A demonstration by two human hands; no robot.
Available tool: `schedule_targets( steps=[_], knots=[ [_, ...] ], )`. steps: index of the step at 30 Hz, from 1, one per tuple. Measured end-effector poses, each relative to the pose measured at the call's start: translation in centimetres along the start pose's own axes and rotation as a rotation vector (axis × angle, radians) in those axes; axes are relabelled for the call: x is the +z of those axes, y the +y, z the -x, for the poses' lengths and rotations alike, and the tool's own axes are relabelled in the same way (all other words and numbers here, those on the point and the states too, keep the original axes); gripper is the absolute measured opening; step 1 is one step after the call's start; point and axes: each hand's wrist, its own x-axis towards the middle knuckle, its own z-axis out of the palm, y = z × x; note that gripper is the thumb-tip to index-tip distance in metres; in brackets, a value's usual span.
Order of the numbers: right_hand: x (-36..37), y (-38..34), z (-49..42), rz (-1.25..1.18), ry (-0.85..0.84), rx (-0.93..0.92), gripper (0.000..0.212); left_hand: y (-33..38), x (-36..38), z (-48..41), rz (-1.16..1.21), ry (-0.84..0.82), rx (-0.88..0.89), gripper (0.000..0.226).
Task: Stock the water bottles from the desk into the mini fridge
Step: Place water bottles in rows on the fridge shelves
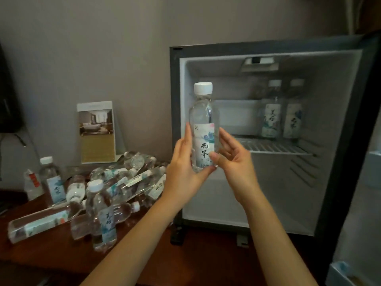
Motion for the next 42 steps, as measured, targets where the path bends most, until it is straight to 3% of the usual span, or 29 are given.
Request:
schedule_targets(
  steps=[4, 14, 21, 26, 31, 36, 39, 42],
  knots=[
    [-3.5, -1.3, -2.7, 0.121, 0.134, -0.080, 0.062, 0.5, 4.6, -4.0, 0.004, -0.012, 0.045, 0.108],
    [-9.1, 0.9, -8.5, 0.200, 0.321, -0.058, 0.059, -1.3, 12.1, -10.3, 0.109, -0.177, -0.030, 0.108],
    [-10.9, 3.4, -9.7, 0.437, 0.411, -0.051, 0.044, -2.6, 14.7, -12.0, 0.028, -0.252, -0.057, 0.097],
    [-11.3, 3.8, -10.6, 0.594, 0.465, -0.006, 0.052, -3.0, 15.8, -13.3, -0.067, -0.307, -0.102, 0.101],
    [-11.4, 3.6, -10.9, 0.601, 0.411, 0.052, 0.056, -3.2, 16.4, -13.0, -0.199, -0.279, -0.140, 0.105],
    [-11.1, 3.2, -10.6, 0.602, 0.405, 0.054, 0.054, -3.3, 16.3, -13.0, -0.169, -0.278, -0.151, 0.106],
    [-10.8, 3.1, -10.4, 0.581, 0.442, 0.077, 0.052, -3.3, 15.8, -13.1, -0.126, -0.307, -0.163, 0.108],
    [-10.4, 2.9, -9.8, 0.559, 0.527, 0.090, 0.043, -3.3, 15.0, -12.8, -0.106, -0.277, -0.180, 0.094]
  ],
)
